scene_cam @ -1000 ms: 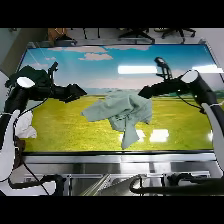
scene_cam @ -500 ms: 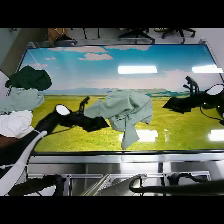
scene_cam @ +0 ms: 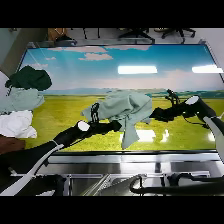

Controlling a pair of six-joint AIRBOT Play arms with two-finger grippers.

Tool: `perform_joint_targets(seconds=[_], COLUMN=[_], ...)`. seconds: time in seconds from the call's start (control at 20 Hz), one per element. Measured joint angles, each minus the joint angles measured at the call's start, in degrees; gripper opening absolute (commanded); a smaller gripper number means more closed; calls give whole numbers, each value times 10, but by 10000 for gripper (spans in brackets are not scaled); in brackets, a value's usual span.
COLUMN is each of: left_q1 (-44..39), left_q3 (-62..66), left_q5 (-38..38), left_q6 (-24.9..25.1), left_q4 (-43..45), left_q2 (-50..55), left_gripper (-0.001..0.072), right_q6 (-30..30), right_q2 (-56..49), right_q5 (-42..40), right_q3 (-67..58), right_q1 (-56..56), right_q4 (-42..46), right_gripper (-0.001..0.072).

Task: Fold the shirts.

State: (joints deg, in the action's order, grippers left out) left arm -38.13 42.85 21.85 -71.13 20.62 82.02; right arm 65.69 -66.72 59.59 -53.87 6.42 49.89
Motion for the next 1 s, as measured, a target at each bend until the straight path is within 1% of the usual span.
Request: perform_joint_targets(seconds=[0.05,0.1,0.15,0.2,0.25,0.3,0.35,0.45,0.6,0.8,0.9,1.0], left_q1=[-6,-11,-12,-10,-5,4,15,45,99,178,211,244], left_q3=[12,27,41,53,64,74,81,90,96,107,137,192], left_q5=[-7,-9,-7,5,24,46,64,104,153,235,284,329], left_q6=[0,0,0,0,5,12,18,34,46,52,54,54], left_q4=[-3,-4,-5,-5,-6,-5,-5,-2,14,24,26,30], left_q2=[14,31,46,58,67,73,74,59,-4,-145,-218,-289], left_gripper=[441,243,77,15,15,14,13,13,12,12,12,11], right_q6=[-5,-11,-21,-31,-43,-53,-64,-78,-88,-96,-97,-99], right_q2=[-5,-9,-13,-16,-19,-19,-18,-10,31,133,189,240], right_q5=[-6,-14,-21,-28,-31,-31,-29,-14,20,75,97,103], right_q3=[0,1,2,2,3,3,0,-7,-34,-120,-186,-261], right_q1=[-10,-19,-27,-32,-36,-38,-39,-32,3,89,130,154], right_q4=[-9,-21,-33,-40,-49,-66,-80,-87,-91,-114,-129,-144], right_gripper=[504,502,406,130,62,56,21,21,20,20,20,20])
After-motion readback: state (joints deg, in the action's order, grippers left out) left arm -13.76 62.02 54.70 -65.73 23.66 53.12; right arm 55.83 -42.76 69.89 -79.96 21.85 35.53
